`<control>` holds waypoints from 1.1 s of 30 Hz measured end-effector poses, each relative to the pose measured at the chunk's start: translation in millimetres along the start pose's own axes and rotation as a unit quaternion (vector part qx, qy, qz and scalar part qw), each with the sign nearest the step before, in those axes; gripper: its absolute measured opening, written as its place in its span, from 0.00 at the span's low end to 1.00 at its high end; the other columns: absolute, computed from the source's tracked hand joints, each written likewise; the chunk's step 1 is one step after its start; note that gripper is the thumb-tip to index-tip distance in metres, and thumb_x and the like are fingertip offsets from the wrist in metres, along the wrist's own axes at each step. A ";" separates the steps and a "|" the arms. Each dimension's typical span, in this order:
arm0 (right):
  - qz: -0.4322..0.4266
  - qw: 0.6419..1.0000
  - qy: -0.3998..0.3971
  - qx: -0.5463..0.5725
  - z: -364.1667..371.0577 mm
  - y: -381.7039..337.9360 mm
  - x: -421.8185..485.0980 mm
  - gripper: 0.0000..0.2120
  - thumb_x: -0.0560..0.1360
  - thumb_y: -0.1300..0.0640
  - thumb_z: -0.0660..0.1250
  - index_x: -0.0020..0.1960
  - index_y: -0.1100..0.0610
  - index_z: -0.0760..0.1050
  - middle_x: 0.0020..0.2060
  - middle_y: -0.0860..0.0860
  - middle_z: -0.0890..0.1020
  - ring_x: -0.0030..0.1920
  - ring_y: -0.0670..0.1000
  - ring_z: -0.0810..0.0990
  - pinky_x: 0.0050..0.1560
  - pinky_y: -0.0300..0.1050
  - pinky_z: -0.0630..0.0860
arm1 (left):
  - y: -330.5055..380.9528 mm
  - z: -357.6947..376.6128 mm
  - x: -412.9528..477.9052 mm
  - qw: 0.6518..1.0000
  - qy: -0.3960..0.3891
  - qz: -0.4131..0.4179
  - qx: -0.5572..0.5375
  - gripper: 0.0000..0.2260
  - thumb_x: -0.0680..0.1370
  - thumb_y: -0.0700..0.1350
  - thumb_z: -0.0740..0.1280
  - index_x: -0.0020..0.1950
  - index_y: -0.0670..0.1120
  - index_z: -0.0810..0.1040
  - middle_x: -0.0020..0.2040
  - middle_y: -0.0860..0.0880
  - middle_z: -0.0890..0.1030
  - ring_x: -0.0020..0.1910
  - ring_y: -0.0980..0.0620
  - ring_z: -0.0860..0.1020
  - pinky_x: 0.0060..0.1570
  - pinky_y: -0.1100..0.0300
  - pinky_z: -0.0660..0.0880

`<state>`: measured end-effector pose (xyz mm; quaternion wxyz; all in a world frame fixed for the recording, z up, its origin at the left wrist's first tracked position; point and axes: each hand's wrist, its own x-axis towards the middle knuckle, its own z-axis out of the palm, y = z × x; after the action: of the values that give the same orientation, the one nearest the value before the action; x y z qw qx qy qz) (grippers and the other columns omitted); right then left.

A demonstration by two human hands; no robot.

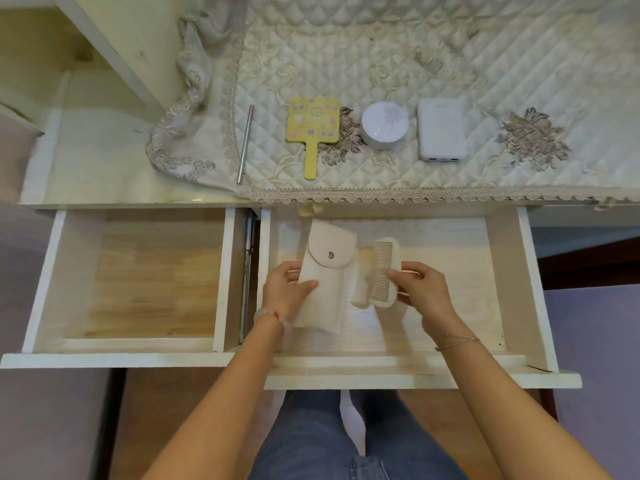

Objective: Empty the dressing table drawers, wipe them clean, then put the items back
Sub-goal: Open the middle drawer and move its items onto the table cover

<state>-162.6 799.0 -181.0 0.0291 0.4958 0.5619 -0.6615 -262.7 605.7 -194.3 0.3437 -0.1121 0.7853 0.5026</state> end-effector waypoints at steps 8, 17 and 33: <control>-0.053 0.998 0.011 0.035 -33.5 -27.8 -31.9 0.10 0.74 0.64 0.67 0.55 0.61 0.76 0.43 0.55 0.84 0.42 0.51 0.84 0.33 0.37 0.78 | 34.4 -2.3 -24.9 0.990 -0.065 0.027 -0.119 0.11 0.72 0.33 0.71 0.51 0.44 0.76 0.49 0.43 0.82 0.45 0.48 0.80 0.41 0.60 0.76; -0.085 0.993 0.026 0.074 -67.8 -59.4 -32.0 0.12 0.75 0.61 0.66 0.58 0.62 0.75 0.49 0.57 0.83 0.46 0.52 0.82 0.35 0.38 0.78 | 89.6 25.5 -31.2 0.979 -0.095 0.061 -0.171 0.15 0.71 0.34 0.71 0.56 0.41 0.75 0.50 0.45 0.82 0.48 0.49 0.81 0.45 0.56 0.78; -0.109 0.990 0.025 0.086 -192.5 -139.3 60.1 0.15 0.76 0.68 0.62 0.61 0.61 0.73 0.51 0.57 0.81 0.44 0.49 0.82 0.34 0.37 0.80 | 191.0 169.8 -9.6 0.979 -0.042 0.057 -0.190 0.13 0.72 0.31 0.69 0.54 0.41 0.73 0.51 0.40 0.80 0.39 0.51 0.79 0.36 0.59 0.78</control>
<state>-156.1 1029.9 -99.2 -0.0997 0.4490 0.5543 -0.6937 -282.6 841.0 -95.9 0.3192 -0.1092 0.6654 0.6659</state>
